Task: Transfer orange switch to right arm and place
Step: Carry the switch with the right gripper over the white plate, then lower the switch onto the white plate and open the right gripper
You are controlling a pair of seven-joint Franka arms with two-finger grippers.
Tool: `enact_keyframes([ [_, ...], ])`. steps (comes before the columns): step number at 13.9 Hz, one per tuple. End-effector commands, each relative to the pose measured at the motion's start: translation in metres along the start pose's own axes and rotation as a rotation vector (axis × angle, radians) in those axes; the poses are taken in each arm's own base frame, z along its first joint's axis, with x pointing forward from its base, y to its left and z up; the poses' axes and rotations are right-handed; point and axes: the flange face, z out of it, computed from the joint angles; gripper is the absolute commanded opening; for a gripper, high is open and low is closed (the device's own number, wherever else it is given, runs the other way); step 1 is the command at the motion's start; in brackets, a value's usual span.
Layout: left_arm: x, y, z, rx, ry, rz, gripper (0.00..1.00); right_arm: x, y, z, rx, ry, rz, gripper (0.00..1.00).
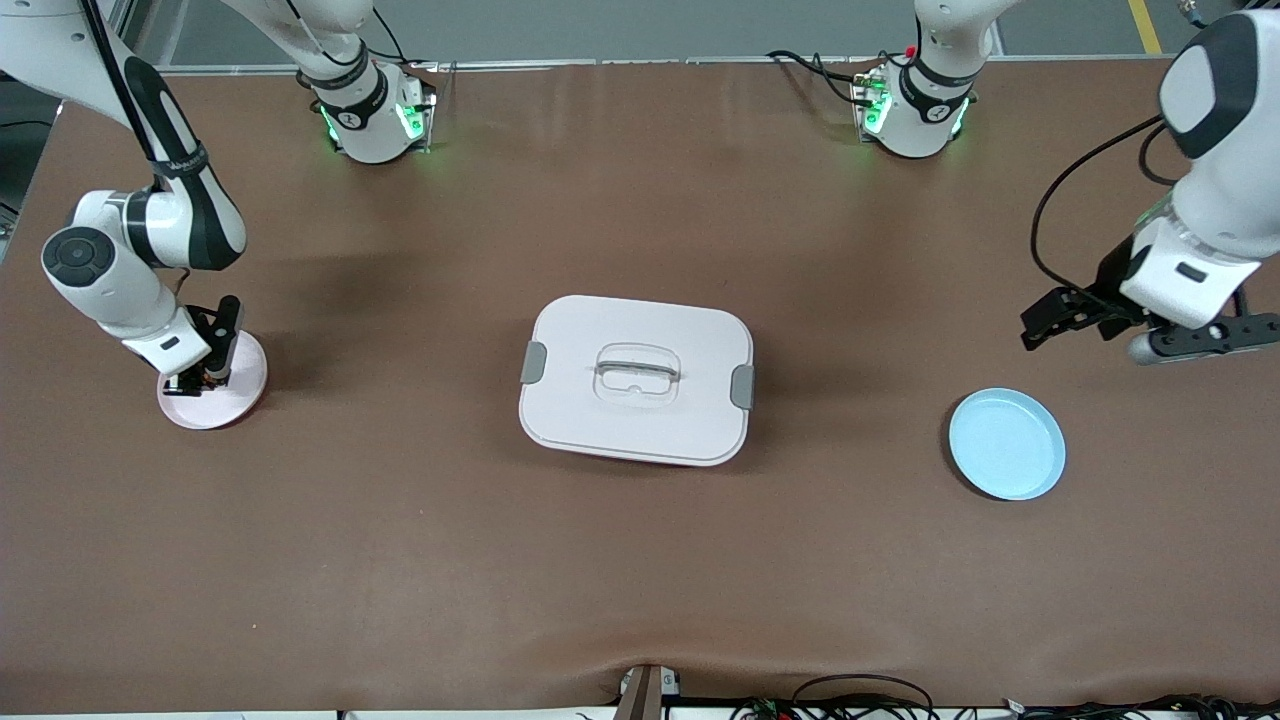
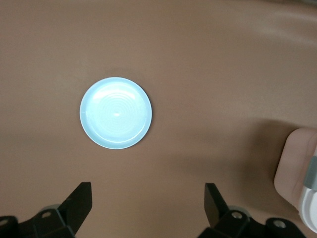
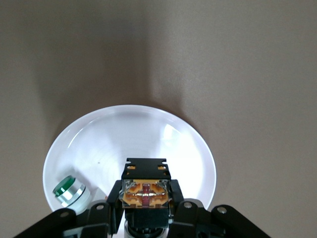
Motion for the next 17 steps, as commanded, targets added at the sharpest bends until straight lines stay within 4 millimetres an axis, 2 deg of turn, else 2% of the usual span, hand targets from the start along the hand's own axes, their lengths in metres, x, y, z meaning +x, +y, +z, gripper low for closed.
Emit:
enact_keyframes([
  [1, 0.003, -0.010, -0.024, -0.009, 0.007, -0.008, 1.00, -0.006, -0.005, 0.015, -0.014, 0.008, -0.027, 0.00],
  [6, 0.005, -0.014, -0.044, 0.001, 0.018, -0.012, 1.00, -0.003, -0.009, 0.030, 0.000, 0.021, -0.027, 0.00],
  [11, 0.006, -0.018, -0.064, -0.001, 0.017, 0.028, 1.00, -0.008, -0.014, 0.042, 0.018, 0.027, -0.011, 0.00],
  [17, 0.007, -0.018, -0.065, 0.000, 0.017, 0.028, 1.00, -0.006, -0.013, 0.044, 0.019, 0.028, -0.012, 0.00],
])
